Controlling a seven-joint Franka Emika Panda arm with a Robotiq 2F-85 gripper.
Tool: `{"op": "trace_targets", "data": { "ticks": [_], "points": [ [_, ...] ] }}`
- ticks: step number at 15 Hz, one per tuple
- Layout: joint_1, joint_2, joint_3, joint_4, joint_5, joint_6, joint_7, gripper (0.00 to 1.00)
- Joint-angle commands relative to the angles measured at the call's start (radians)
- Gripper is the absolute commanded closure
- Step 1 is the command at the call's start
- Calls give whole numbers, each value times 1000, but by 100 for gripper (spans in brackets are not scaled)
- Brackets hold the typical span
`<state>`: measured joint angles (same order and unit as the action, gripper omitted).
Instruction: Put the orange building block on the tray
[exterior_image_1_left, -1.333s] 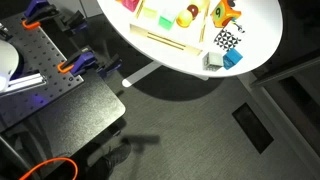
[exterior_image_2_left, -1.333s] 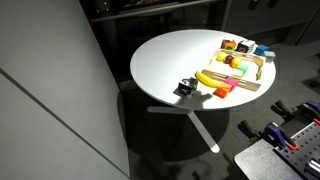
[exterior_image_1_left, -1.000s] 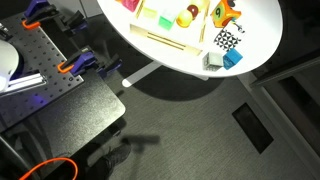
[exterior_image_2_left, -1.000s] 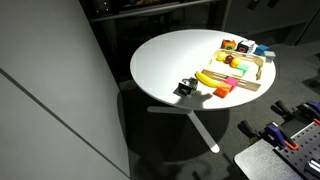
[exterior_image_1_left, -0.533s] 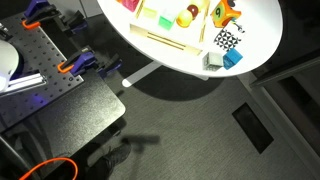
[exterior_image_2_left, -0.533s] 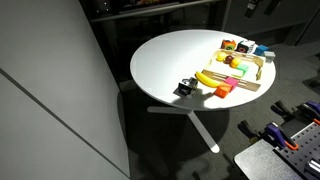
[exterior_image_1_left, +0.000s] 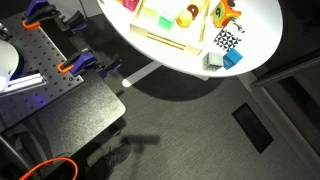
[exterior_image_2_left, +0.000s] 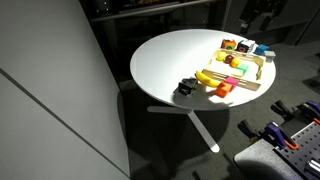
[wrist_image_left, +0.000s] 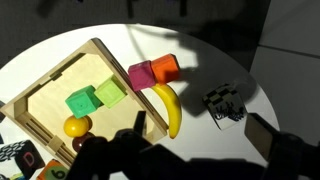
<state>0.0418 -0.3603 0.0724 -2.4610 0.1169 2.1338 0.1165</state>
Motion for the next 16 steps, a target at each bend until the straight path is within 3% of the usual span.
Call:
{"op": "trace_targets", "data": {
  "ticks": [1, 16],
  "points": [
    [-13, 74, 10, 29, -39, -25, 56, 0],
    [-4, 306, 30, 3, -250, 92, 436, 0]
  ]
}}
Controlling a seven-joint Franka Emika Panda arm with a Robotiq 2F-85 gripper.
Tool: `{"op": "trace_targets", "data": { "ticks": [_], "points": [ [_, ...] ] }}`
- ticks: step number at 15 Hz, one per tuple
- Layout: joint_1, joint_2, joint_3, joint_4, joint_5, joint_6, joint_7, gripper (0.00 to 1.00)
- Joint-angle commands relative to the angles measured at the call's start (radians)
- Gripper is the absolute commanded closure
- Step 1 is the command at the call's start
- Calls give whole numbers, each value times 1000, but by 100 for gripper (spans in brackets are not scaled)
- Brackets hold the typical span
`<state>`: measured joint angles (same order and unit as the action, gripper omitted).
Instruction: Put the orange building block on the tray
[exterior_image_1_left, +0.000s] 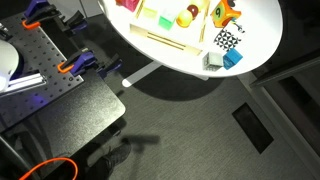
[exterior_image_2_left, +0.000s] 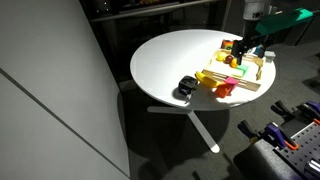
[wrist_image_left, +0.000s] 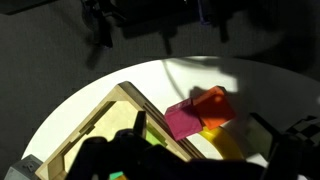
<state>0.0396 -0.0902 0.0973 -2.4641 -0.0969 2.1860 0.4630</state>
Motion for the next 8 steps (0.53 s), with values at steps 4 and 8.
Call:
{"op": "trace_targets", "data": {
  "ticks": [4, 8],
  "points": [
    [5, 85, -6, 1, -57, 134, 172, 0],
    [12, 123, -16, -1, -67, 215, 227, 0]
  ]
}}
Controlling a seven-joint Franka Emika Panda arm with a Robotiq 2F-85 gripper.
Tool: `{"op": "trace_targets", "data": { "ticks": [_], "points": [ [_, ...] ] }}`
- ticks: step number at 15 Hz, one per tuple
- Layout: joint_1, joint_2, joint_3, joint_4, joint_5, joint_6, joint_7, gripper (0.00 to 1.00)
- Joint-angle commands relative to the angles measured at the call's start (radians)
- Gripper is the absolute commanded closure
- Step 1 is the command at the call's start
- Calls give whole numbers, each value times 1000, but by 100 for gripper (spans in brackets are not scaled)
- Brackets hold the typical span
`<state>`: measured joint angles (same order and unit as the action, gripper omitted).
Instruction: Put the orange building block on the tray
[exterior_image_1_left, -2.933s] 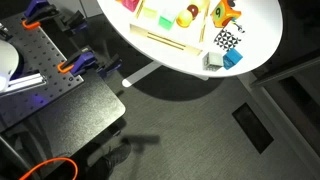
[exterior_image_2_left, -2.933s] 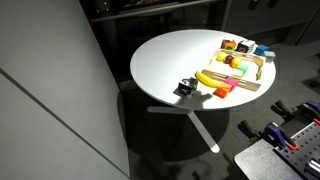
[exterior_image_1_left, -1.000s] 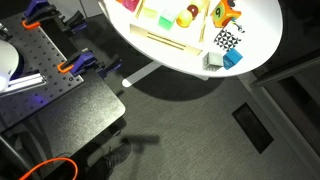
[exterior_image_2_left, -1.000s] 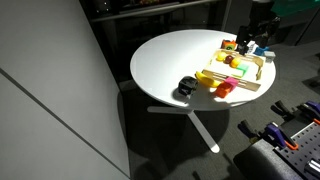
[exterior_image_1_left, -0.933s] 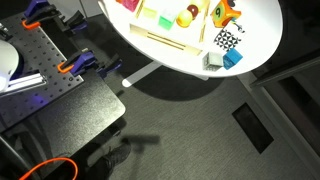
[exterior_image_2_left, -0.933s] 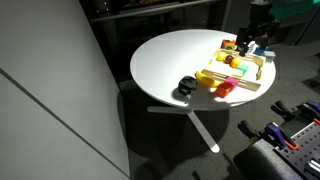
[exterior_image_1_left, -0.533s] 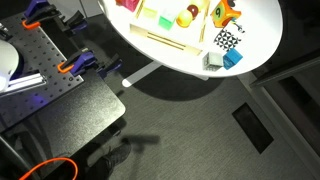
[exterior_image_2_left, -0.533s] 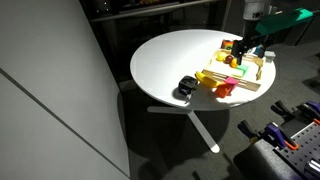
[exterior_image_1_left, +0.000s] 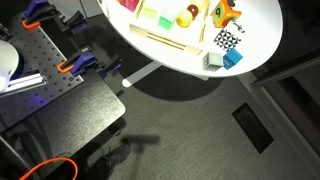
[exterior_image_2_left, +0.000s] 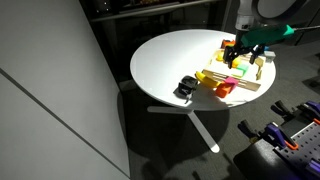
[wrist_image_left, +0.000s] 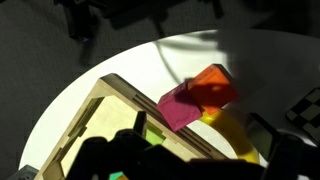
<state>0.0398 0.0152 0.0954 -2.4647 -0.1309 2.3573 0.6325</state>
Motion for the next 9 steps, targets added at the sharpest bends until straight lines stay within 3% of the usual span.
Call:
{"op": "trace_targets", "data": {
  "ticks": [1, 3, 4, 9],
  "points": [
    [13, 22, -16, 2, -18, 38, 53, 0],
    [17, -3, -12, 10, 51, -8, -9, 0],
    [16, 21, -17, 2, 13, 22, 15, 0],
    [21, 14, -15, 4, 29, 18, 11, 0]
  ]
}}
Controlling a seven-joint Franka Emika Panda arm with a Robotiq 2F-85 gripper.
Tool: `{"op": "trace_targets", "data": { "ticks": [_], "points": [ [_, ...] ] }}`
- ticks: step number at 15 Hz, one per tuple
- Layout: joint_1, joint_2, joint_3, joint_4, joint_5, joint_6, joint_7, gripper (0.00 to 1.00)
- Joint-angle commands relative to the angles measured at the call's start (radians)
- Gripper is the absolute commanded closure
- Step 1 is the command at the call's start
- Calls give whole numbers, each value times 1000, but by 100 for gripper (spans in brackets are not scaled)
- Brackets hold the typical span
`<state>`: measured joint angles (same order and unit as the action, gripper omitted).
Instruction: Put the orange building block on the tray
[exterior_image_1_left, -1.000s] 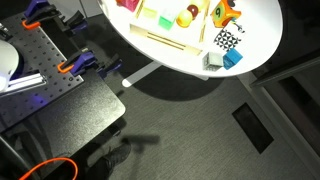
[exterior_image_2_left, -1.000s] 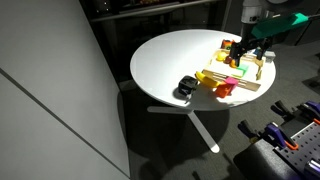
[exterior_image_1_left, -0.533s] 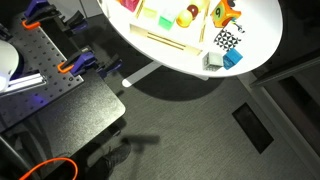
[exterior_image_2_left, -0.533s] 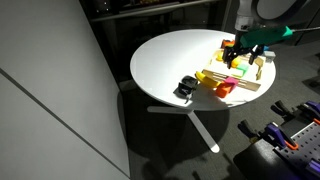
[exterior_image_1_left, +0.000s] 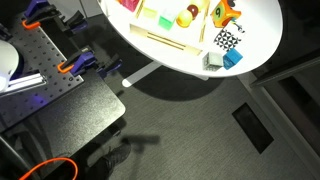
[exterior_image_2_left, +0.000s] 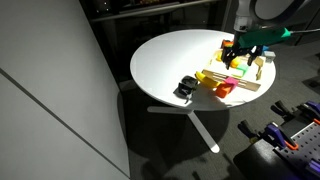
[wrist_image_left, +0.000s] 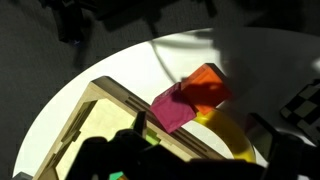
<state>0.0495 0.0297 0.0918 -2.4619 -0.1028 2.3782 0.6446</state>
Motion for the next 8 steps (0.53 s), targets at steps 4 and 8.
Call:
{"op": "trace_targets", "data": {
  "ticks": [4, 8],
  "points": [
    [11, 20, -16, -4, -24, 5, 34, 0],
    [19, 61, -30, -7, -90, 30, 124, 0]
  ]
}}
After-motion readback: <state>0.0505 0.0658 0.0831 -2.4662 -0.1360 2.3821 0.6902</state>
